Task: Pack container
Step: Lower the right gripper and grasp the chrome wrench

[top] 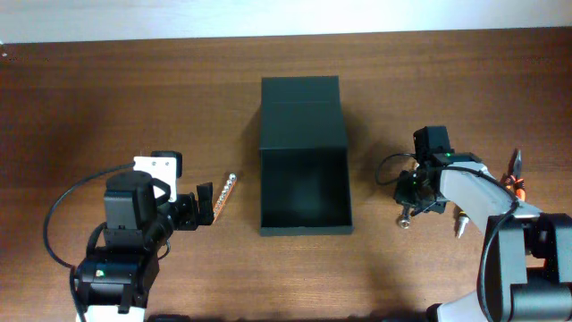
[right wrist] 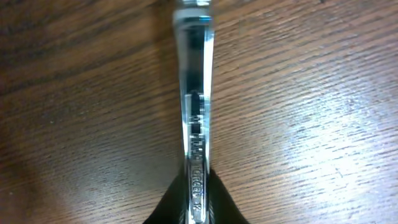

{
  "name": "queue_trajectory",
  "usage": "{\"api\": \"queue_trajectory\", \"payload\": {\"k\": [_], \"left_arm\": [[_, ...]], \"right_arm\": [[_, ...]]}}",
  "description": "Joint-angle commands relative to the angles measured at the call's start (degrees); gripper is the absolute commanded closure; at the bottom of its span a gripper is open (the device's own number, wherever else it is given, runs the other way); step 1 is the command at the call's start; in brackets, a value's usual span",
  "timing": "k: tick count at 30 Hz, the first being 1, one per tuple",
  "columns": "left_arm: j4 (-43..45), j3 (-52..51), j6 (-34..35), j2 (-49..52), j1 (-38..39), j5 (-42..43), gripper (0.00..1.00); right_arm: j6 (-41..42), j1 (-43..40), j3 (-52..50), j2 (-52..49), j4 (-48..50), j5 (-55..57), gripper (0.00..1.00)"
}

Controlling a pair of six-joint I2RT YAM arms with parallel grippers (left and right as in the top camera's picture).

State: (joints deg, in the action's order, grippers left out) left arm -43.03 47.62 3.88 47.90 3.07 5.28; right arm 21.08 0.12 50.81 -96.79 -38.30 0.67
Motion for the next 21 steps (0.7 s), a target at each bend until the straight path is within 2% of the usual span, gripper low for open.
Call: {"api": "queue_trajectory", "payload": {"k": [1,21], "left_arm": [[0.37,1.11,-0.94,0.04,-0.24,-0.61,0.01],[0.39,1.11,-0.96,0.04,-0.24,-0.63,0.01]], "right_arm": [[0.42,-0.17,-1.97,-1.09,-0.44,-0.24,0.96],[-0.26,-0.2,-1.57,-0.79,-0.44,-0.44,0.96]]}}
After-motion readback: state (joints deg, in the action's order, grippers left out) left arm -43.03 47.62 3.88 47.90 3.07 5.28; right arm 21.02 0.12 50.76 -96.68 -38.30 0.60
